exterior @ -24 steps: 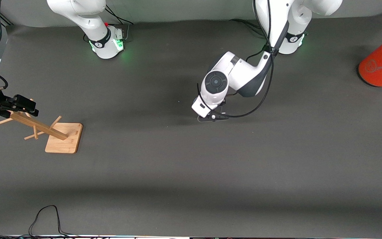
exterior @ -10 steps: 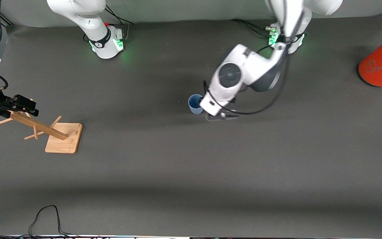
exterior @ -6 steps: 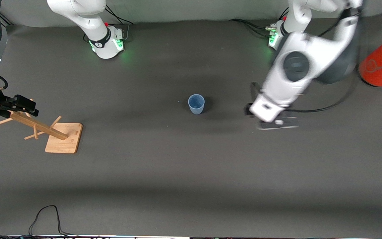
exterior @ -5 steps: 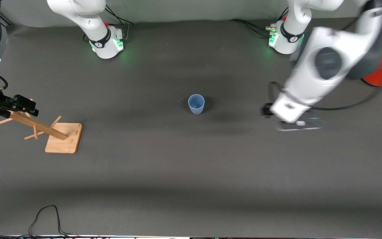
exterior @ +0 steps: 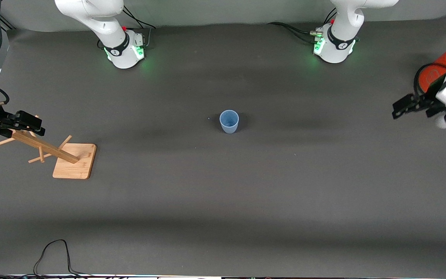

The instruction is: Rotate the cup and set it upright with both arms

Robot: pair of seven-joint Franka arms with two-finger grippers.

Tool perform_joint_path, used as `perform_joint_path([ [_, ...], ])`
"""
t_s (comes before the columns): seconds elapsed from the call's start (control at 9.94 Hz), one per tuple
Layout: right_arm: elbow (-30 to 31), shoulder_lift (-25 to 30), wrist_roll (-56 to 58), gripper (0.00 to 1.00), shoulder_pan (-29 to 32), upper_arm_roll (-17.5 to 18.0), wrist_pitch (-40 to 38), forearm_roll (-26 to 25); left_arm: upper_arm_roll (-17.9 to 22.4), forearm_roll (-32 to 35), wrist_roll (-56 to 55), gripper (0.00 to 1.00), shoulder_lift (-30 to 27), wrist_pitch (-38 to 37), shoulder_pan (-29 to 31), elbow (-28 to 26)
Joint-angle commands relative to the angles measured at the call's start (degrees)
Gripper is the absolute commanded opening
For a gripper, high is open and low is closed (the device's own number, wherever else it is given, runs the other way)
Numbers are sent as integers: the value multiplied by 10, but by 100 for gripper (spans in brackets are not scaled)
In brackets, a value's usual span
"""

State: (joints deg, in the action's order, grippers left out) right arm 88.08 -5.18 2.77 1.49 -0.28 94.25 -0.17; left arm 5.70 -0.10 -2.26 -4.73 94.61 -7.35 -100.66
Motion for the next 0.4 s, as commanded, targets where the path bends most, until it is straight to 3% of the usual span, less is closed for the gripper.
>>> perform_joint_path([
  [0.0,2,7,10,100,4,4,0,-2,-6,5,8,100,7,-36,-7,46],
  [0.3,2,6,10,100,4,4,0,-2,-5,5,31,100,9,-65,-3,51],
])
